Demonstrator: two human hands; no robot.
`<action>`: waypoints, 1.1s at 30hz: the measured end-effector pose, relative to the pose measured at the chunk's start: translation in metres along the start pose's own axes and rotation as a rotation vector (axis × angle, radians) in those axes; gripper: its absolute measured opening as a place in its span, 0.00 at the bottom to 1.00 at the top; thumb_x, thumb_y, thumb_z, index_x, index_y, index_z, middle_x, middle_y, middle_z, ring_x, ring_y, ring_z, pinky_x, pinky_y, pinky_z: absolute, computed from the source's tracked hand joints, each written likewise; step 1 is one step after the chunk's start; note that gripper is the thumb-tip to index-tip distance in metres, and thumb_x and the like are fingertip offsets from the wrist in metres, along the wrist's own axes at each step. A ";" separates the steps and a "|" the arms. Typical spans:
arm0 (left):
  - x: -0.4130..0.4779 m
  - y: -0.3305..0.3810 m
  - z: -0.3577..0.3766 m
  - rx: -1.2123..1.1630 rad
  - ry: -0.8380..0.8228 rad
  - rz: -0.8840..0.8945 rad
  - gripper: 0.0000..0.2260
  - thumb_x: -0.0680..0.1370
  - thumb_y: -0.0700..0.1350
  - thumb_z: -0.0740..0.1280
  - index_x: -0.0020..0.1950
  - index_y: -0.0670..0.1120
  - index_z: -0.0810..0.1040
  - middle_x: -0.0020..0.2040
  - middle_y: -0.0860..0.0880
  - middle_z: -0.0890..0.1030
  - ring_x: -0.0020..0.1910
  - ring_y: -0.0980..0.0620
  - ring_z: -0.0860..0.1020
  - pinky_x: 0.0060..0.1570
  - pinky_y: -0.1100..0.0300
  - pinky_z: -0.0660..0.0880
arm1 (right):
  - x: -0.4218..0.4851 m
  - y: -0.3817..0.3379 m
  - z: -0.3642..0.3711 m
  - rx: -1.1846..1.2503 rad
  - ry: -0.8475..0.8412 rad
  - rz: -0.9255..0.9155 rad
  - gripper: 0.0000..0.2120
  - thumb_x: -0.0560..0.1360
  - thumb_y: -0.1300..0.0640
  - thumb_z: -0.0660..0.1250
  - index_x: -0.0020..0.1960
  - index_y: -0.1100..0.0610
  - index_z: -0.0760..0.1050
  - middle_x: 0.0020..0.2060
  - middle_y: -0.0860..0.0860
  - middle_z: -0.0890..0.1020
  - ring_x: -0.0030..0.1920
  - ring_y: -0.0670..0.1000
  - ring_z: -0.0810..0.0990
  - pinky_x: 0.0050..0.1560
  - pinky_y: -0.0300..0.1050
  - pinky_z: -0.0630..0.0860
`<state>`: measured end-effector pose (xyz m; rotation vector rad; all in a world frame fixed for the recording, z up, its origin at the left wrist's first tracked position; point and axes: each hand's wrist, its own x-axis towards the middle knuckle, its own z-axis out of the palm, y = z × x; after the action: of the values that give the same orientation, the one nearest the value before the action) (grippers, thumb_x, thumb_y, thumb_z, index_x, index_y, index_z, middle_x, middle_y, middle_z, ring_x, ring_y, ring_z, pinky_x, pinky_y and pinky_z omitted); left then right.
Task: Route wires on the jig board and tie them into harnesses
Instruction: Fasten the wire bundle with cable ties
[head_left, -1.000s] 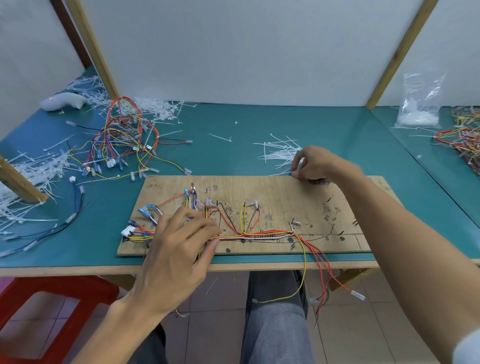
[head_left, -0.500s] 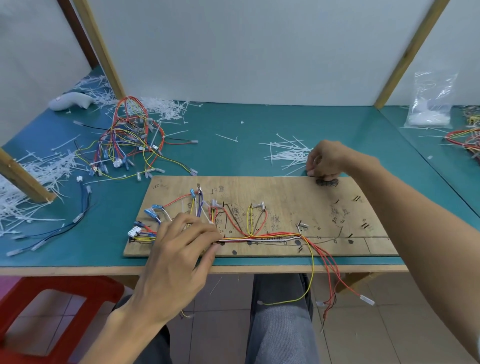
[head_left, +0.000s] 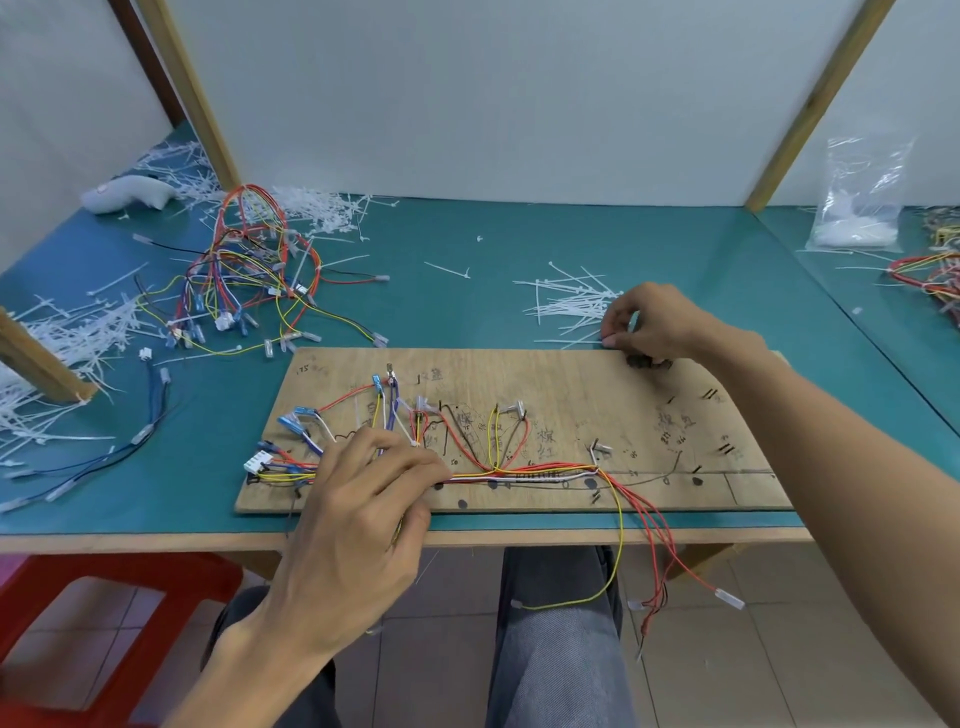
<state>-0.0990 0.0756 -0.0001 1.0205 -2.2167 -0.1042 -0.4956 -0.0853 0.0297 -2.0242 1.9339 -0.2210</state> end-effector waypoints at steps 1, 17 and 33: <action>0.001 0.001 0.000 0.002 0.004 0.000 0.10 0.77 0.36 0.70 0.56 0.46 0.86 0.55 0.56 0.83 0.58 0.49 0.76 0.58 0.50 0.71 | 0.002 -0.002 0.001 -0.033 -0.006 -0.013 0.07 0.77 0.58 0.77 0.43 0.48 0.82 0.44 0.48 0.85 0.45 0.51 0.81 0.43 0.43 0.76; 0.062 0.020 -0.020 -0.192 -0.024 -0.283 0.02 0.81 0.49 0.73 0.51 0.53 0.87 0.41 0.60 0.79 0.43 0.61 0.75 0.45 0.68 0.69 | -0.113 -0.184 -0.031 -0.467 0.189 -0.660 0.16 0.77 0.68 0.64 0.55 0.50 0.67 0.51 0.44 0.75 0.40 0.56 0.74 0.37 0.55 0.76; 0.027 -0.002 -0.002 -0.398 0.089 -0.428 0.05 0.83 0.51 0.71 0.52 0.53 0.85 0.39 0.50 0.81 0.37 0.48 0.73 0.38 0.47 0.73 | -0.132 -0.204 0.101 0.953 0.407 -0.251 0.02 0.78 0.57 0.76 0.51 0.53 0.87 0.46 0.46 0.87 0.46 0.50 0.84 0.43 0.47 0.78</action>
<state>-0.1088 0.0558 0.0155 1.2206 -1.7685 -0.6484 -0.2791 0.0628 0.0204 -1.5811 1.3022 -1.3986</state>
